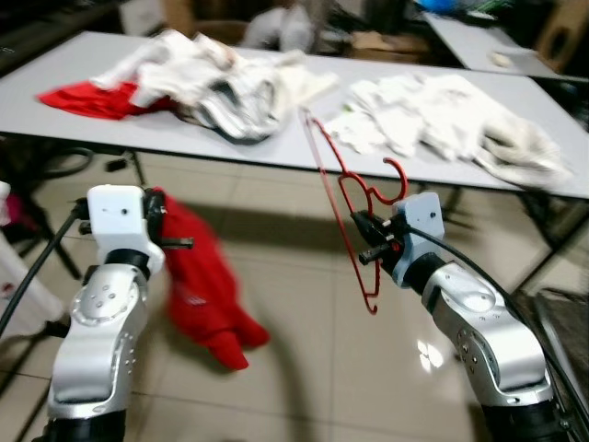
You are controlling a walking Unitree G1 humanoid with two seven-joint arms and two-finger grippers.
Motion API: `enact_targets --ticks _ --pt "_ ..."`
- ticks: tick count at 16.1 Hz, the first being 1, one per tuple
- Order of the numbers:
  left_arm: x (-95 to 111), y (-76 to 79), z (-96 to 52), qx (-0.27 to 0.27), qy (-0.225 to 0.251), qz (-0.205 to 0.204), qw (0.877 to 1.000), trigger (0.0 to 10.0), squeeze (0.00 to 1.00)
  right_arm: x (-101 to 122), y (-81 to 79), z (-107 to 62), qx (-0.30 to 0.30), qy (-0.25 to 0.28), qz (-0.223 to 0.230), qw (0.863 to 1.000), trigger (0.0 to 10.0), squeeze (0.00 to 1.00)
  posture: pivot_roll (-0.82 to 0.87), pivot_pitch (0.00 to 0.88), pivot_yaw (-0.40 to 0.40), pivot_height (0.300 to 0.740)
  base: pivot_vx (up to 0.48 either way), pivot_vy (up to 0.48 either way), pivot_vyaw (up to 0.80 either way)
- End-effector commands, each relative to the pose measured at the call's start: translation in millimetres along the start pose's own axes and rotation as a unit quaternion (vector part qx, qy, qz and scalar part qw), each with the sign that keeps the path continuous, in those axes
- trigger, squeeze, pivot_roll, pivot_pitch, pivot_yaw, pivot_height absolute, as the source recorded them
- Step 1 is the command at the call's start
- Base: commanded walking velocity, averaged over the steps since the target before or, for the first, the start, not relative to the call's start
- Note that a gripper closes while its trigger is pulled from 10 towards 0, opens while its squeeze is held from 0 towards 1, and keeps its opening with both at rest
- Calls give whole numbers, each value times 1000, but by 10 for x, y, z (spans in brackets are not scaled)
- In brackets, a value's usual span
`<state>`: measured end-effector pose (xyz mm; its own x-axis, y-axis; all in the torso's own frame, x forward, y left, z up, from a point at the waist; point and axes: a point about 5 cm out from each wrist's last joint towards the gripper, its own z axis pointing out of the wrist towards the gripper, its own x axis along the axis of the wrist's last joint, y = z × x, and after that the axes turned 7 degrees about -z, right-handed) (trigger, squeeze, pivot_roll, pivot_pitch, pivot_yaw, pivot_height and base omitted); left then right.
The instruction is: Hang hanger
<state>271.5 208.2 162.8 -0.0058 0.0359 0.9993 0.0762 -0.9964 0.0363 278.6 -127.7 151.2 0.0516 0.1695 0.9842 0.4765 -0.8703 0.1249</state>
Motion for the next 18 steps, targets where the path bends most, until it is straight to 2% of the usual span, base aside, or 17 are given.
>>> enact_targets --ticks 1,3,11,14,15,18 --pt "82 105 19 -19 18 -3 1000 10000 0 33 75 -45 -13 11 -4 1000 10000 0 -42 0 16 740 382 0 0" --pt "84 131 22 -23 18 -6 1000 10000 0 20 79 -49 -14 12 -15 1000 10000 0 -39 0 18 740 381 0 0" --pt "97 154 32 -40 17 3 999 10000 0 -7 32 -71 7 8 -9 1000 10000 0 -49 0 26 740 411 0 0" --pt "107 183 29 -48 17 10 999 10000 0 -9 24 -69 9 10 -11 1000 10000 0 -45 0 25 740 419 0 800" --pt "111 190 30 -53 17 15 998 10000 0 5 25 -62 7 16 -10 1000 10000 0 -41 0 25 740 420 0 0" --pt "126 211 53 -67 18 19 997 10000 0 18 146 -78 -8 12 -24 1000 10000 0 -46 0 33 740 420 0 0"
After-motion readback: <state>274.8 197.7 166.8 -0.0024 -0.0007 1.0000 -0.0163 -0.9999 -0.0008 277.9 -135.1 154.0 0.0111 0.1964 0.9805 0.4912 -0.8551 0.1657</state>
